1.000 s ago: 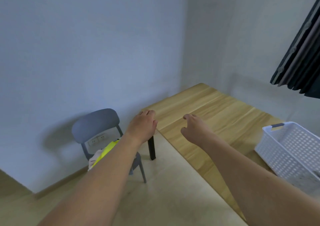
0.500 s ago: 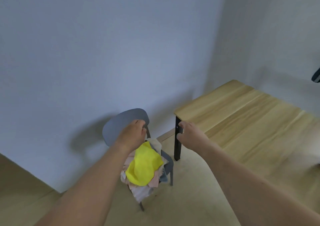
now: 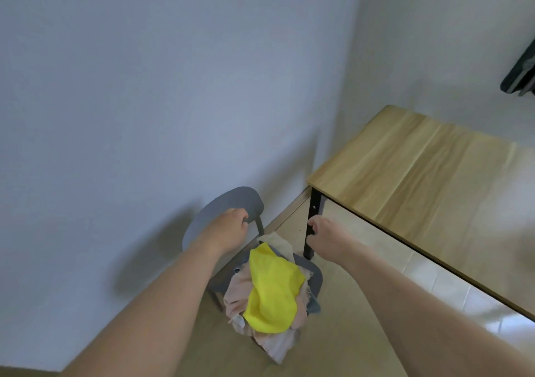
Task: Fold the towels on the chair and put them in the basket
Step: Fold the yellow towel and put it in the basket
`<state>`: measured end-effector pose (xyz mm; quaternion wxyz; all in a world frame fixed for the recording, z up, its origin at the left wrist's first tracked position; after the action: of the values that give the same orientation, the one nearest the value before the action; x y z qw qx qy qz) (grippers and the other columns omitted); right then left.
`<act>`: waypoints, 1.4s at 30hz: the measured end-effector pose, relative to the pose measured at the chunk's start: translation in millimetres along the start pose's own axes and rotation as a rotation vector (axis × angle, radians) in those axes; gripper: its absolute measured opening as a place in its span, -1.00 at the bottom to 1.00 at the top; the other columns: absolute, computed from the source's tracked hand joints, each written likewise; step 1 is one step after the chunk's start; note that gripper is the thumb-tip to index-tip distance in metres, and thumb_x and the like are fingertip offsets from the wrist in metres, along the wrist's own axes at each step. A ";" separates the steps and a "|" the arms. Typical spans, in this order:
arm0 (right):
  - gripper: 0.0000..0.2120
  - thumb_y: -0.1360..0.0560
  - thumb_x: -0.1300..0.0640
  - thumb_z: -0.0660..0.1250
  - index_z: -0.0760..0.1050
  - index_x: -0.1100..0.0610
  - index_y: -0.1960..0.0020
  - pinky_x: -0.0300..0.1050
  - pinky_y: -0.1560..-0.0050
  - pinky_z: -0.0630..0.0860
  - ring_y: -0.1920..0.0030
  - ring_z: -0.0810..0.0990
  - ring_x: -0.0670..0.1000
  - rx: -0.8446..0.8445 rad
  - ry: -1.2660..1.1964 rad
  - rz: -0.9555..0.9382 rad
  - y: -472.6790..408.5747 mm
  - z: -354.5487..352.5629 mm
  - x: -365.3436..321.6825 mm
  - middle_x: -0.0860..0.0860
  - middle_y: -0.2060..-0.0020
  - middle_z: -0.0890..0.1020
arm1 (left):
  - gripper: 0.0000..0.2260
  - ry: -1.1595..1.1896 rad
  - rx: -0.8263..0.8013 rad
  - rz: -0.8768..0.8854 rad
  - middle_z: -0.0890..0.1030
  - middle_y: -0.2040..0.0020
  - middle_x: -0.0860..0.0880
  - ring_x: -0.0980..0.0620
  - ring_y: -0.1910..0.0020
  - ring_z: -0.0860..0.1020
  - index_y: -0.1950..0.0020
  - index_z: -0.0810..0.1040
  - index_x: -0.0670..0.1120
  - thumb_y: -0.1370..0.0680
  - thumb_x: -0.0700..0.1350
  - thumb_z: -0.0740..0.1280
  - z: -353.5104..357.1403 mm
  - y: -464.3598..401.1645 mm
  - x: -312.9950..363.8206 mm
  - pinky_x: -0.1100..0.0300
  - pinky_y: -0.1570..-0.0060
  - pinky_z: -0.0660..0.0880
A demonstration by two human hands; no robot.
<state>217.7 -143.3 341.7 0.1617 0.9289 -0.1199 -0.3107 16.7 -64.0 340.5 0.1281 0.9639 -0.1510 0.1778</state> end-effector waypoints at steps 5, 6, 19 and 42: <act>-0.52 -0.55 0.23 0.13 0.24 0.14 -0.47 -0.15 -0.14 0.39 -0.30 0.42 0.08 -0.036 -0.036 0.082 -84.6 84.2 30.1 0.09 -0.37 0.40 | -0.74 -0.020 -0.113 0.097 0.52 -0.23 -0.12 -0.10 -0.18 0.47 -0.23 0.48 -0.14 -0.64 -0.16 0.08 85.7 -69.6 -35.7 0.12 -0.08 0.38; -0.52 -0.55 0.22 0.13 0.24 0.14 -0.47 -0.14 -0.18 0.39 -0.32 0.40 0.09 -0.045 -0.024 0.100 -106.1 108.2 42.7 0.10 -0.37 0.40 | -0.74 -0.032 -0.153 0.102 0.51 -0.24 -0.12 -0.10 -0.18 0.46 -0.23 0.48 -0.13 -0.64 -0.14 0.08 114.3 -87.8 -51.3 0.10 -0.10 0.41; -0.69 -0.58 -0.11 0.16 0.44 0.07 -0.18 -0.22 0.33 0.29 0.09 0.44 -0.01 0.069 -0.014 0.238 -266.8 329.1 217.6 -0.02 0.09 0.52 | -0.59 0.064 -0.228 0.130 0.40 -0.42 -0.03 -0.04 -0.37 0.37 -0.39 0.41 0.01 -0.55 -0.17 0.08 388.8 -237.1 -180.3 0.10 -0.32 0.34; -0.84 -0.54 0.23 0.18 0.53 0.15 0.07 -0.19 0.34 0.41 0.18 0.51 0.04 0.653 -0.059 0.128 -209.3 291.9 250.4 0.09 0.13 0.56 | -0.73 -0.446 0.397 0.262 0.50 -0.19 -0.14 -0.21 -0.22 0.40 -0.14 0.54 -0.11 -0.56 -0.08 0.12 344.1 -202.7 -169.2 0.00 -0.19 0.30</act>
<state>258.3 -97.8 -91.9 -0.1291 0.9129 -0.2759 -0.2718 38.9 60.9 -74.3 -0.1224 0.9577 -0.2605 0.0031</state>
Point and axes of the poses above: each hand's wrist, its own y-axis away from the middle knuckle, its own z-axis out of the palm, x = y × z, the point moved 8 cm from there along -y, towards the middle knuckle
